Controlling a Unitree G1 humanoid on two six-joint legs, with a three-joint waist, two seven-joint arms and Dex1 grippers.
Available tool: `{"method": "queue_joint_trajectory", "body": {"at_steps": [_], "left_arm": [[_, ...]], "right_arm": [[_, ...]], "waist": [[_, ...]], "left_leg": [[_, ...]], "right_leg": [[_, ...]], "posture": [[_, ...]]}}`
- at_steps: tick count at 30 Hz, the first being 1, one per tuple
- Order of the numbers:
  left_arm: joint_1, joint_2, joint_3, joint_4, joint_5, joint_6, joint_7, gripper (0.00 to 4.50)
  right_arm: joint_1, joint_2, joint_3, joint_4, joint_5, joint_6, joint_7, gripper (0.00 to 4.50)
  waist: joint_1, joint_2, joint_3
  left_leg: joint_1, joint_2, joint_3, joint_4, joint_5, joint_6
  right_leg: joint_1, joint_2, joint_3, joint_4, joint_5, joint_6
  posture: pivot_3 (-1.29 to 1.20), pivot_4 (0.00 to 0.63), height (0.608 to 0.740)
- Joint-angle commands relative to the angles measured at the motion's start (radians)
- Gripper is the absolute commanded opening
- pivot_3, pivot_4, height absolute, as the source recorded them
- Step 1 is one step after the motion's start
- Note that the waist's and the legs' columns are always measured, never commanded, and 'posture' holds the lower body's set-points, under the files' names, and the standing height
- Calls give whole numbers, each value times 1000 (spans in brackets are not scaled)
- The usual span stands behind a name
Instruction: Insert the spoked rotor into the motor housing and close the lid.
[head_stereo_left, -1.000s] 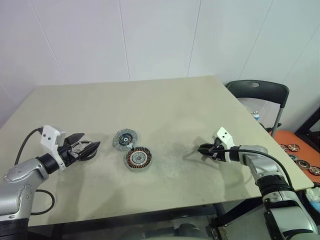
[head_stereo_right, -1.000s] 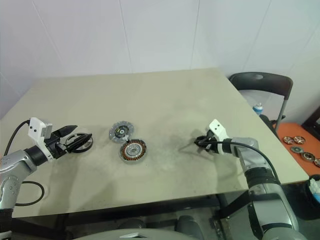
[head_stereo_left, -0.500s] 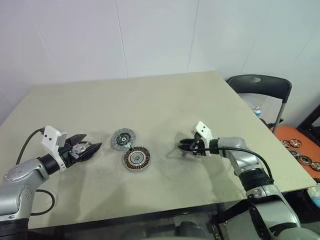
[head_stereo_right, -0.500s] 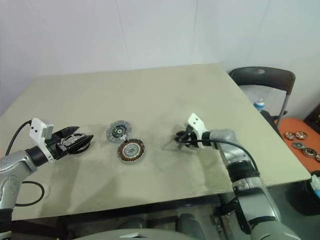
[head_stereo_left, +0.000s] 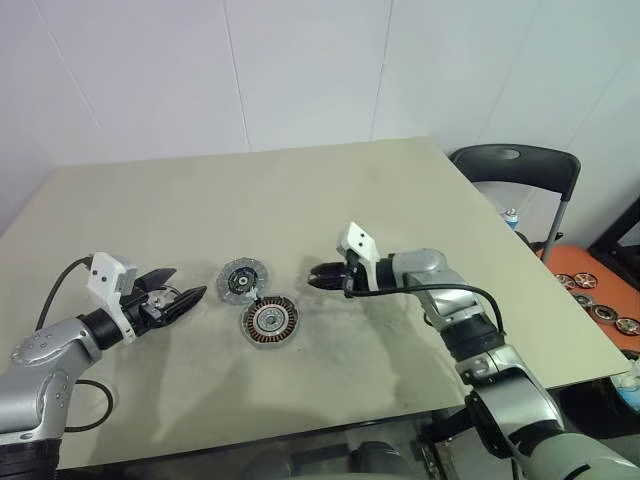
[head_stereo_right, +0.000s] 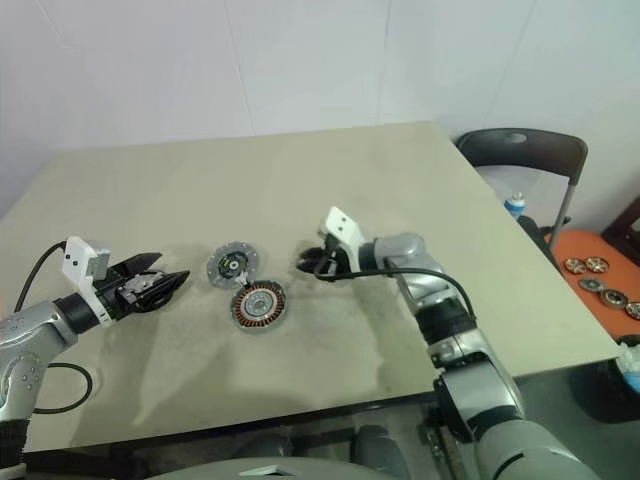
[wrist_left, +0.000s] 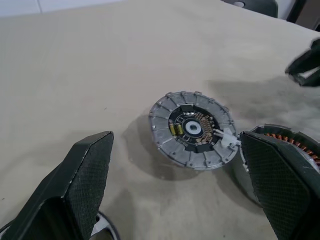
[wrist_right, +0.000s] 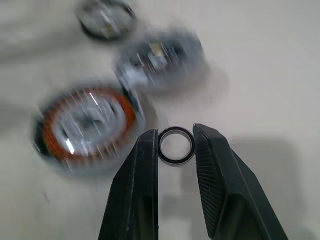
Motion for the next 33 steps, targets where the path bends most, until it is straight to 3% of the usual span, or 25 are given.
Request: {"method": "queue_joint_trajectory", "body": {"at_steps": [1,16,33], "left_arm": [[-15,2,-4,-30,-3,-3,8,4318],[6,-6,-45,-94,-5,7,18,4318],[37,-27,-43,-125,-11,13,46,4318]], "right_arm": [[-46,6,22,-38,18,-4,45,675],[-89,106,157,133,-56,-121,102,675],[-62,178,204,178,-104,-134,83,675]], "waist": [[5,0,0],[-7,0,0],[-22,0,0]], "left_leg": [[0,0,0,0,0,0],[1,1,2,0,0,0],[1,1,2,0,0,0]], "right_leg": [[0,0,0,0,0,0],[0,1,0,0,1,-2],[-1,1,0,1,1,-2]], "posture": [[0,0,740],[0,0,740],[0,0,740]]}}
